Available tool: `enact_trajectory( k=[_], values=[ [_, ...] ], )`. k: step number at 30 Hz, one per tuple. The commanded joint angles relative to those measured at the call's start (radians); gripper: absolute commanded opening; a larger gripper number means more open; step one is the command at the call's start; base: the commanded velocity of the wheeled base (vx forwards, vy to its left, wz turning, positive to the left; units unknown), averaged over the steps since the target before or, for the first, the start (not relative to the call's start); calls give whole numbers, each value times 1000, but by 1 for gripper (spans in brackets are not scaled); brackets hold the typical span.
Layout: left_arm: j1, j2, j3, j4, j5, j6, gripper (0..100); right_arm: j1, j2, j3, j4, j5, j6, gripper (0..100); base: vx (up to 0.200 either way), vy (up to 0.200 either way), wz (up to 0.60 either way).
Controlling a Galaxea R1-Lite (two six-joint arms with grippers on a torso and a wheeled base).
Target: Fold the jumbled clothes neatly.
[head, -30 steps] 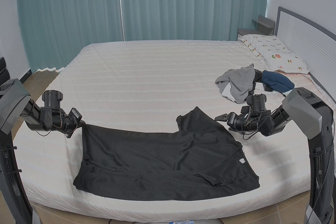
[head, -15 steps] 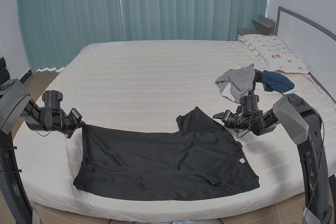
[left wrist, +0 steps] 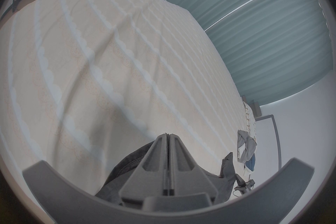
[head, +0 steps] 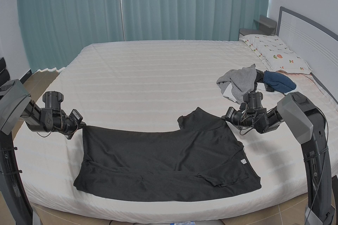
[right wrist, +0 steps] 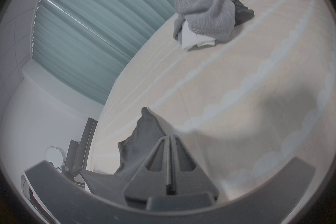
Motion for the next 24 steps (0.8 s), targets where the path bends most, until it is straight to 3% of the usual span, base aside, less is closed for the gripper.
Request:
enact_trajectory(
  k=[1,13,24],
  values=[
    [2,-9,1,-3,0,1,0,-10,-69,7,-12,1,5,0,0,0,0],
    [8,-29,27,-59,2,2,0,-5,-111,129,-236,-79,12,0,0,0,0],
    [6,-29,38,-59,2,35,0,-13,-114,152,-246,-81,20,0,0,0,0]
  ],
)
